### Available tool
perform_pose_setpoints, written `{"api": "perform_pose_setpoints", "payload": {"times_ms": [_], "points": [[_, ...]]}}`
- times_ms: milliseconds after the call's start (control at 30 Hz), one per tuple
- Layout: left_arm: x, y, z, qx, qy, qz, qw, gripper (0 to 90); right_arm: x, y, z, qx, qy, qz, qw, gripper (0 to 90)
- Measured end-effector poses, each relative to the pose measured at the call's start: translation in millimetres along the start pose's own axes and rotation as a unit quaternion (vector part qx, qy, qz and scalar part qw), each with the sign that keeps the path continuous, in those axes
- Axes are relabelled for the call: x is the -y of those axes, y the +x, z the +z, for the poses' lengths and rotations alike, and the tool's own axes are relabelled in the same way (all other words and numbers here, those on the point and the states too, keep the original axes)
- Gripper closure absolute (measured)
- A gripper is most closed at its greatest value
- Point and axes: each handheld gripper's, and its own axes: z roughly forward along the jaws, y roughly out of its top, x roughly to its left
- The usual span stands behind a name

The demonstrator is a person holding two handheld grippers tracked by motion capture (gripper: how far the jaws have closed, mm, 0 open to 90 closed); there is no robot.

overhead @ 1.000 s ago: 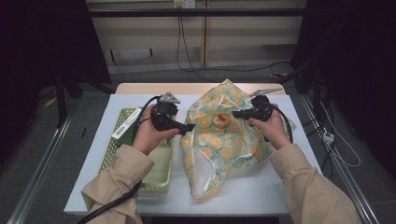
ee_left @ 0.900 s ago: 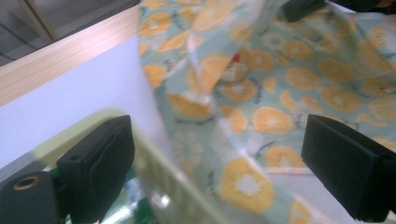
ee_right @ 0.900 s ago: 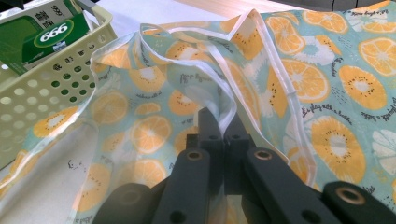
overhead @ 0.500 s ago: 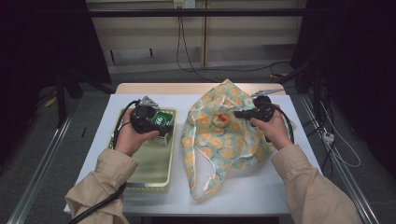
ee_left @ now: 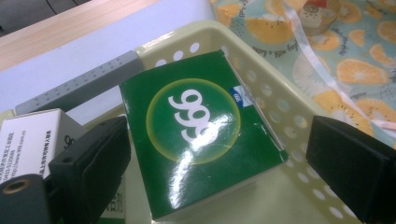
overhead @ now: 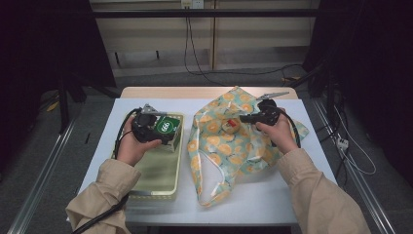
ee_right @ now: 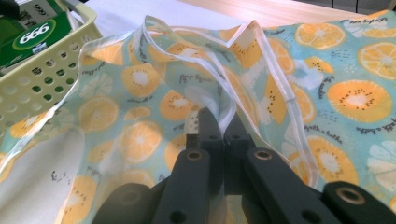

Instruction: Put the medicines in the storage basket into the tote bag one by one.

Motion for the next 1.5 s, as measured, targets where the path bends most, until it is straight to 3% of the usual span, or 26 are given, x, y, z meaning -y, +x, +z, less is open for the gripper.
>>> {"api": "perform_pose_setpoints", "payload": {"times_ms": [267, 467, 733, 1167, 1500], "points": [[2.9, 1.8, 0.6, -0.010, 0.008, 0.002, 0.9999, 6.4, -4.8, -3.6, 7.9, 0.002, -0.001, 0.005, 1.0000, 89.6], [4.6, 0.8, 5.1, -0.001, 0.008, -0.006, 1.0000, 6.2, -4.3, -4.5, 11.2, 0.000, 0.000, 0.007, 1.0000, 89.6], [2.4, -3.3, 14.2, -0.012, 0.022, -0.008, 0.9997, 4.8, -3.1, -10.8, 8.2, 0.006, -0.006, 0.014, 0.9999, 89.6], [11.2, -0.8, 25.9, -0.016, 0.036, -0.024, 0.9989, 4.5, -2.1, -12.2, 5.3, 0.002, -0.010, 0.016, 0.9998, 89.6], [11.5, -3.6, 31.4, -0.026, 0.045, -0.030, 0.9982, 4.6, -2.9, -12.2, 3.2, 0.018, -0.009, 0.007, 0.9998, 89.6]]}}
